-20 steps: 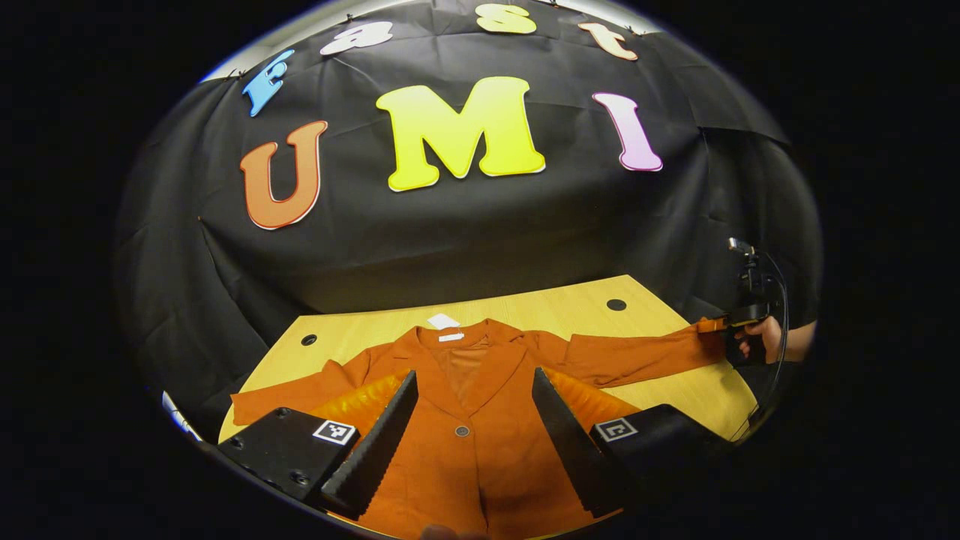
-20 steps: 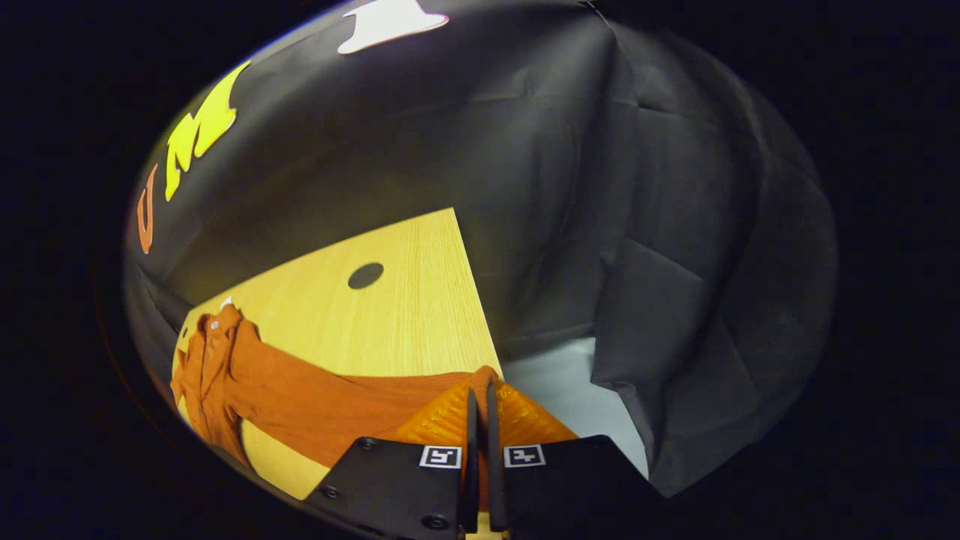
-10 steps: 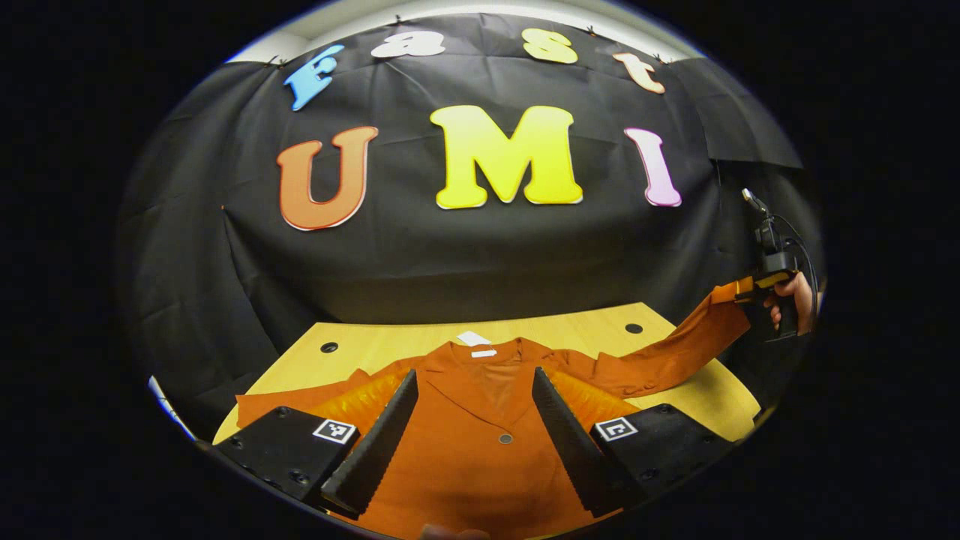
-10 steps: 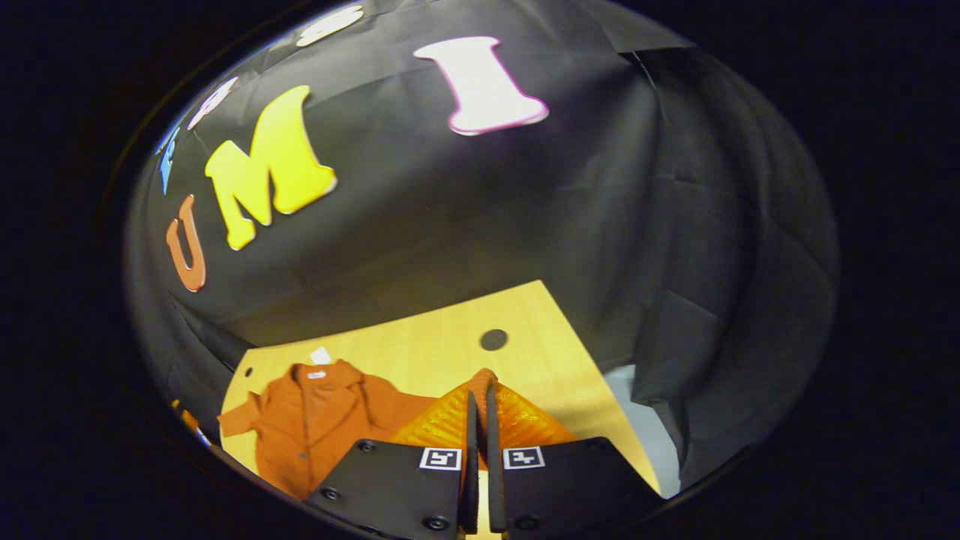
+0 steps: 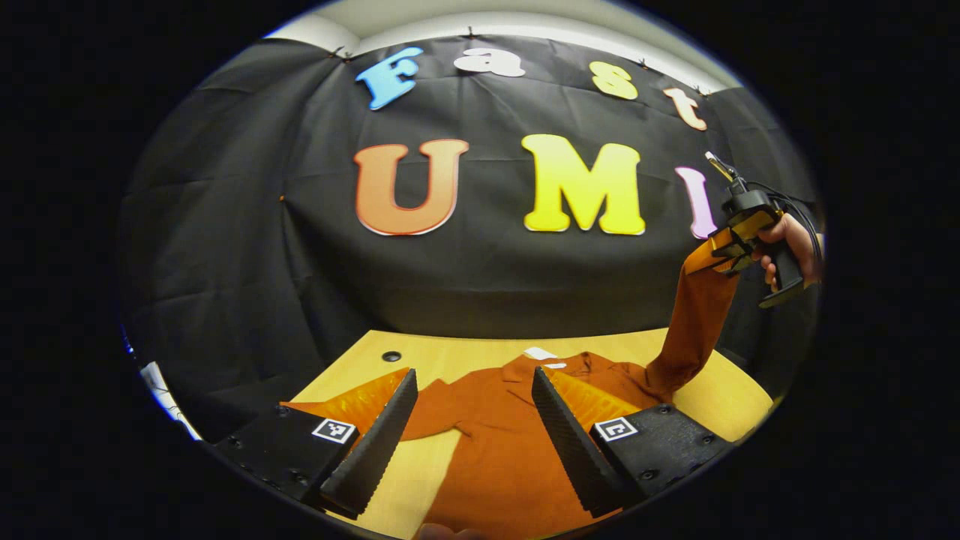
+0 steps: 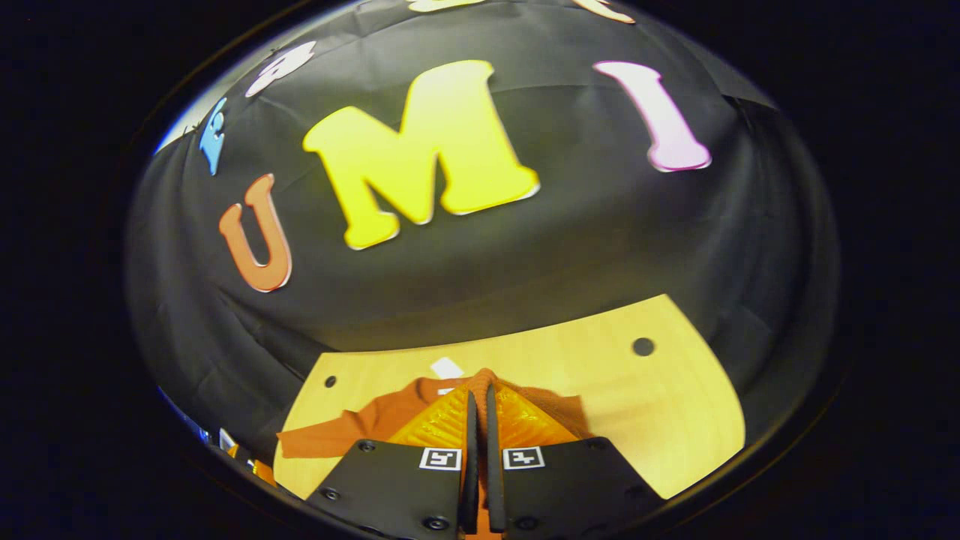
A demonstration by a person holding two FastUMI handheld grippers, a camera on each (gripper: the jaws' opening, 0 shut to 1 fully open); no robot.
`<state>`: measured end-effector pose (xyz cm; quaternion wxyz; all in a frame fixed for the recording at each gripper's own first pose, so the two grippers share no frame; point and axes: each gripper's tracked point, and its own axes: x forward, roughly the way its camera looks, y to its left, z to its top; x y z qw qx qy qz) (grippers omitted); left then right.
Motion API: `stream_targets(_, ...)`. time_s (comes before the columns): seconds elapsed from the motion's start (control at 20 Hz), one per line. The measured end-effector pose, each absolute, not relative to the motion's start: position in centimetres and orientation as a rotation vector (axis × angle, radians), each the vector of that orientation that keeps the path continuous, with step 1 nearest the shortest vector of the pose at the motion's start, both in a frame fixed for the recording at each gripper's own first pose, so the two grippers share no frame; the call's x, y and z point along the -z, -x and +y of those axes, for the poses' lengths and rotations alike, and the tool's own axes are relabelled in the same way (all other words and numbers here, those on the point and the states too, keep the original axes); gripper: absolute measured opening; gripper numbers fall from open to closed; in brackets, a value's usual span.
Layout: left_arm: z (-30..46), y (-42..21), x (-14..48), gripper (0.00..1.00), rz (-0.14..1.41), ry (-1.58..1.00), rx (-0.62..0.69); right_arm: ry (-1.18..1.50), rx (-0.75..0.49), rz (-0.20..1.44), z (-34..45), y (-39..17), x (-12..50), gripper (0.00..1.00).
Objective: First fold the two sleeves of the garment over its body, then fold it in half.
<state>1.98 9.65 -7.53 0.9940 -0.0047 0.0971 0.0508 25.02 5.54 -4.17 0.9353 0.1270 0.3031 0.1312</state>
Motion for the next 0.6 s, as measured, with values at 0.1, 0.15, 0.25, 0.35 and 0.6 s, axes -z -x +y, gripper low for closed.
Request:
stream_targets(0.1,13.3,-0.8,7.7,0.99,0.198,0.017,-0.156,-0.256,-0.307,0.661,11.0,-24.8,5.8,0.06)
stream_targets(0.15,15.0,-0.3,7.8,0.99,0.199,0.031,-0.18,-0.254,-0.324,0.684,13.9,-24.7,7.0,0.05)
stream_targets(0.25,18.0,0.5,7.8,1.0,0.193,0.051,-0.228,-0.251,-0.347,0.73,18.6,-24.7,9.3,0.06)
stream_targets(0.35,21.3,1.8,8.5,0.99,0.2,0.053,-0.284,-0.255,-0.367,0.783,22.7,-24.8,12.0,0.06)
stream_targets(0.6,26.8,3.9,8.8,0.99,0.224,0.045,-0.361,-0.161,-0.378,0.885,30.5,-25.9,20.8,0.06)
